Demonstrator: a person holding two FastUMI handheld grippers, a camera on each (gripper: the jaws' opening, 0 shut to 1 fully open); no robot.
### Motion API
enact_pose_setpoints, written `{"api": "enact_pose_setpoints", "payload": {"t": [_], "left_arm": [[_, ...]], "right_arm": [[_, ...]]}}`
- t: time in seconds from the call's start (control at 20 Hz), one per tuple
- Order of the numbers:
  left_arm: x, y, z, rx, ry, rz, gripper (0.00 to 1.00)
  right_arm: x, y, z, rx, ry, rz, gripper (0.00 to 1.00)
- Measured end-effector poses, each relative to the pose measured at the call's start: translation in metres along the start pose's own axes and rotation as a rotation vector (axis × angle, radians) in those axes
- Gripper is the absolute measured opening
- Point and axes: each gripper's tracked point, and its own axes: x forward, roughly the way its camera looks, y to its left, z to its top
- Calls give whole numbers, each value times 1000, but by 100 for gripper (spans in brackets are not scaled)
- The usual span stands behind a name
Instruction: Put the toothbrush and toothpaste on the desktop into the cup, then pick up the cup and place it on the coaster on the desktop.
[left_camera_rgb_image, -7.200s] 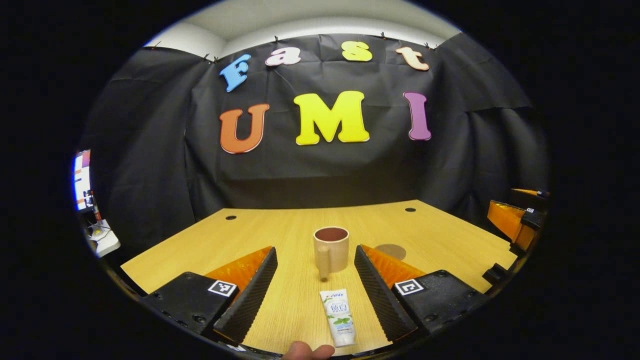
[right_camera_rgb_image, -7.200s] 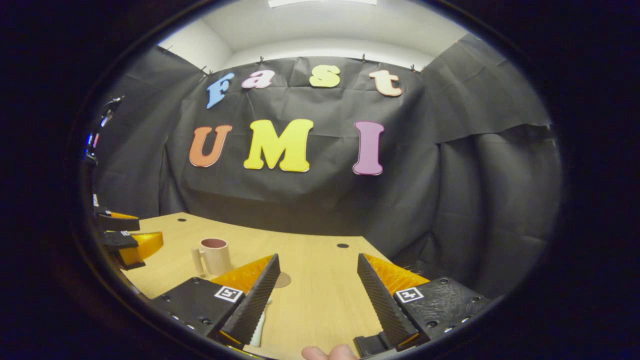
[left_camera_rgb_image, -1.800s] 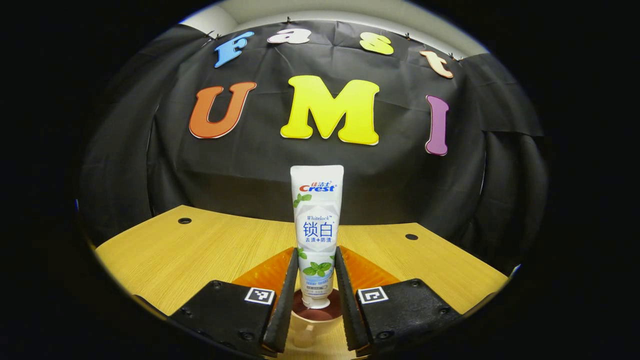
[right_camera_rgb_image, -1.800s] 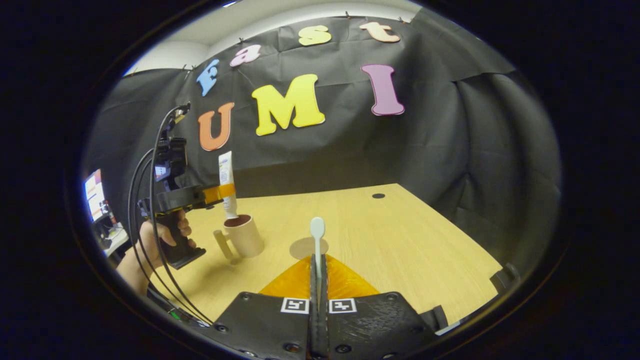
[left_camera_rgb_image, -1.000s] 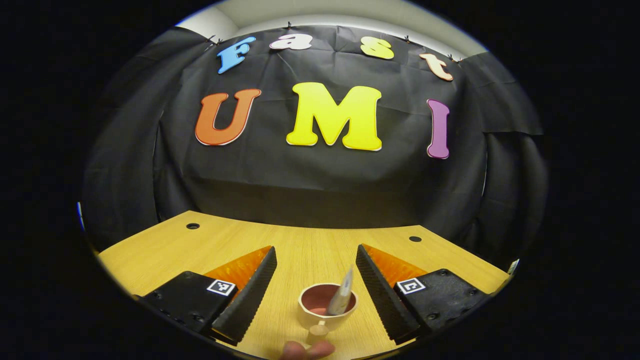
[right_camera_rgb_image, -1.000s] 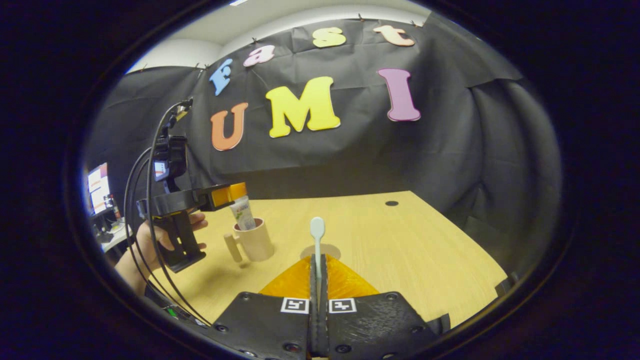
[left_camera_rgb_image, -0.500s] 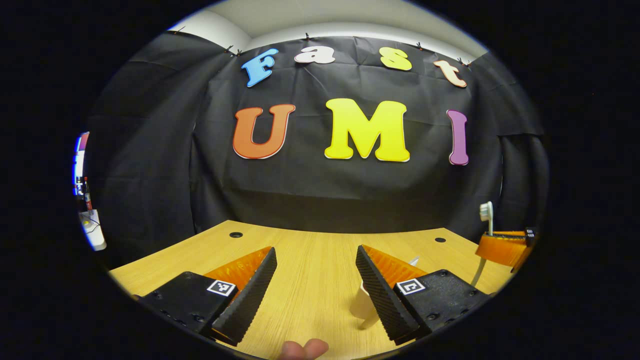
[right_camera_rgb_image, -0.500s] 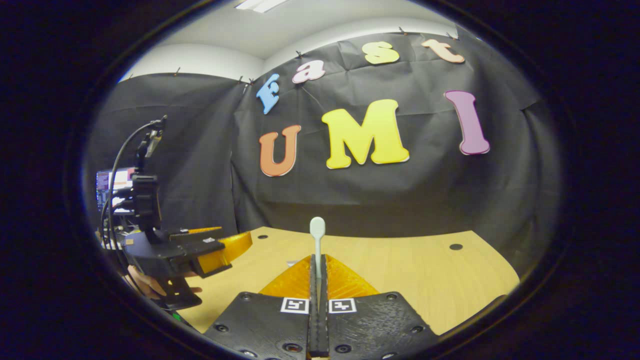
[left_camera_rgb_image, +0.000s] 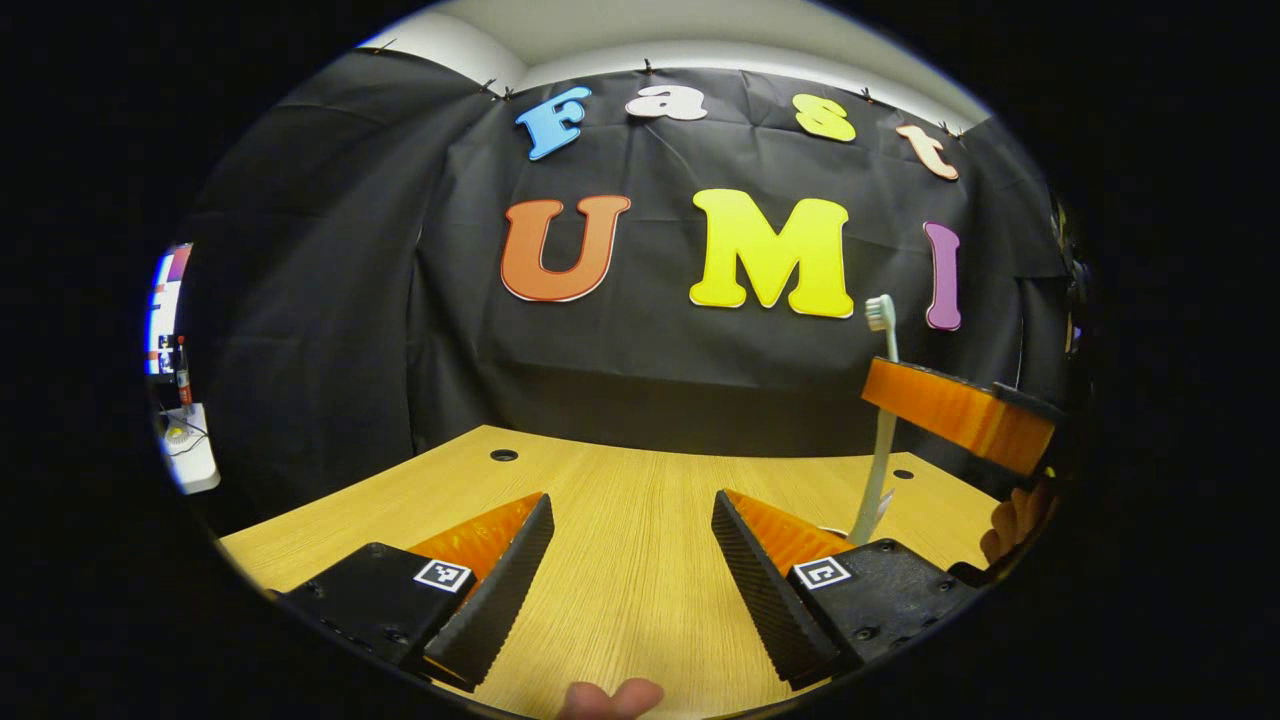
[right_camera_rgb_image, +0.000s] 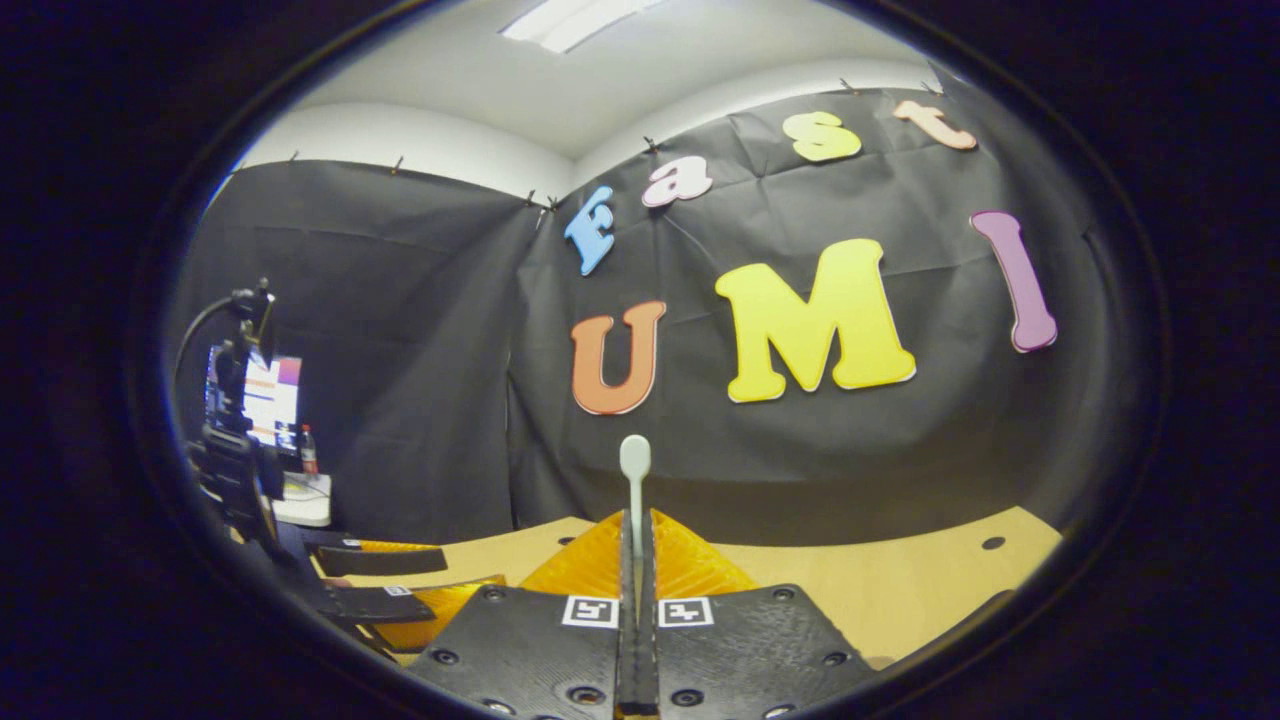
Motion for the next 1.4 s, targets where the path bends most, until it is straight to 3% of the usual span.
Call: {"api": "enact_pose_setpoints", "payload": {"t": [0.3,0.65,0.75,0.85,0.9,1.0,1.2,1.4], "left_arm": [[5,4,-3,-5,4,-2,100],[2,2,-4,-12,13,-2,100],[1,0,-2,-10,14,-1,100],[-1,-3,-1,-13,17,-1,100],[-1,-6,-1,-14,19,-7,100],[-4,-14,3,-9,19,-17,100],[-11,-26,12,-12,20,-35,100],[-19,-40,16,-10,46,-67,100]], "right_arm": [[27,-25,-24,38,30,-47,0],[15,-32,-28,29,29,-38,2],[8,-33,-30,4,20,-37,34],[-4,-36,-16,-18,-27,-40,47],[-10,-37,-11,-24,-42,-48,62],[-23,-42,6,-29,-77,-62,79],[-53,-57,23,-54,-101,-103,93],[-108,-84,15,-112,-44,-197,96]]}}
